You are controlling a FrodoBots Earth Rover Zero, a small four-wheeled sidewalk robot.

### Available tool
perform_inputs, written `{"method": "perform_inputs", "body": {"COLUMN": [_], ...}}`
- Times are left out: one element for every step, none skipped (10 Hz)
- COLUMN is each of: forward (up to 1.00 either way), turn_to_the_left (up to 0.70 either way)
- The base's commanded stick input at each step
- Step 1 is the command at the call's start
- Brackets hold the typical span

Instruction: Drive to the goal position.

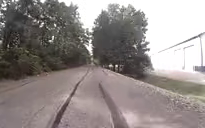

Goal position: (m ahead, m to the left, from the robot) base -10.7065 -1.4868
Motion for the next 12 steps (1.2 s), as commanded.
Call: {"method": "perform_inputs", "body": {"forward": [0.70, 0.70, 0.70, 0.70, 0.70, 0.70, 0.70, 0.70, 0.70, 0.70, 0.70, 0.70], "turn_to_the_left": [0.00, 0.00, 0.00, 0.00, 0.00, 0.00, 0.00, 0.00, 0.00, 0.00, 0.00, 0.00]}}
